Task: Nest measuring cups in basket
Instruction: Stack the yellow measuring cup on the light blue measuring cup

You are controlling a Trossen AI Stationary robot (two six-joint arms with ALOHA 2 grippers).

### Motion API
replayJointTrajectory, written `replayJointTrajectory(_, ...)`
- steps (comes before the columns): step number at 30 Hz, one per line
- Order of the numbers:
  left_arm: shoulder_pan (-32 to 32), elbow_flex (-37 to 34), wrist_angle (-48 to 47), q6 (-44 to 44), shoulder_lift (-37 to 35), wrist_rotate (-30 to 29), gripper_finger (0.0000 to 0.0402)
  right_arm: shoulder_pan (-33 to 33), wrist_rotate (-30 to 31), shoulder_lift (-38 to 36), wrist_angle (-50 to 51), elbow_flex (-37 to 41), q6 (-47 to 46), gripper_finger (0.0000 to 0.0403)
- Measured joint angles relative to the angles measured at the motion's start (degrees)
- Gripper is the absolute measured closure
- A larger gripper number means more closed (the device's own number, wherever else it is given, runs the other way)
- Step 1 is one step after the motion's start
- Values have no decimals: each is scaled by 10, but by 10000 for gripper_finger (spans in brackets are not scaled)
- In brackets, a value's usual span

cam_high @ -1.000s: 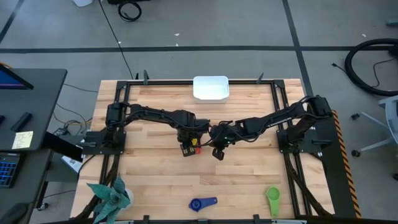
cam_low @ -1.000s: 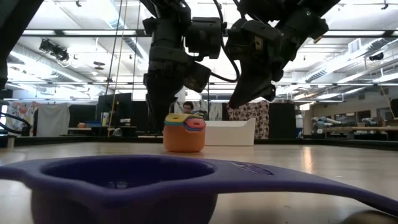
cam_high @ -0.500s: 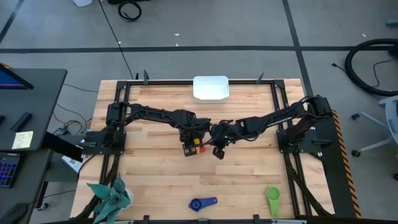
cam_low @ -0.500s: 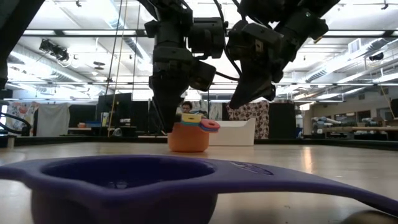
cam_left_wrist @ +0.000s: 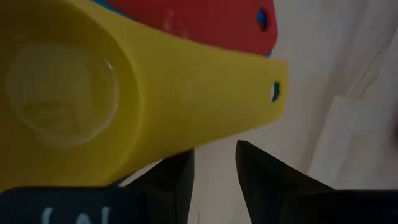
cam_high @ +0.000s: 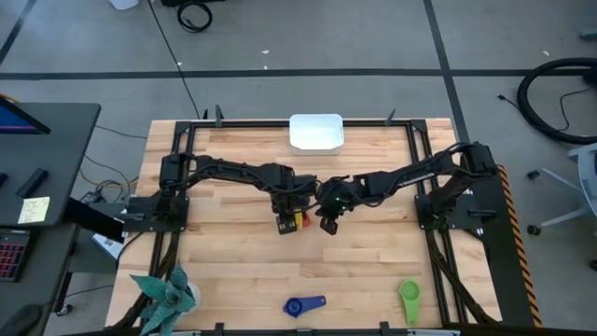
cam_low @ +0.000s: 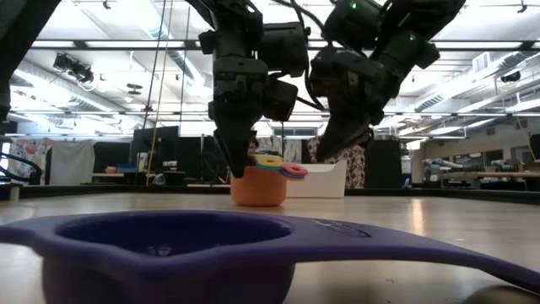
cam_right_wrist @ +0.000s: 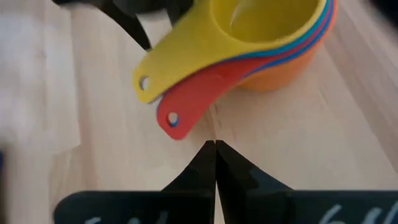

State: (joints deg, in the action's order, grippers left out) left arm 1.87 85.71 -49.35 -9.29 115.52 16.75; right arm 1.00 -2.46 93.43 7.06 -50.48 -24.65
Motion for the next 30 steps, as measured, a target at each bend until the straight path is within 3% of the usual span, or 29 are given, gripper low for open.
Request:
replayJointTrajectory(13, 3, 1, -27, 26, 0, -1, 278, -16, -33, 77, -112, 12, 47, 392)
replayJointTrajectory(30, 3, -1, 18, 194, -2, 24, 278, -15, -129, 78, -252, 58, 57, 392)
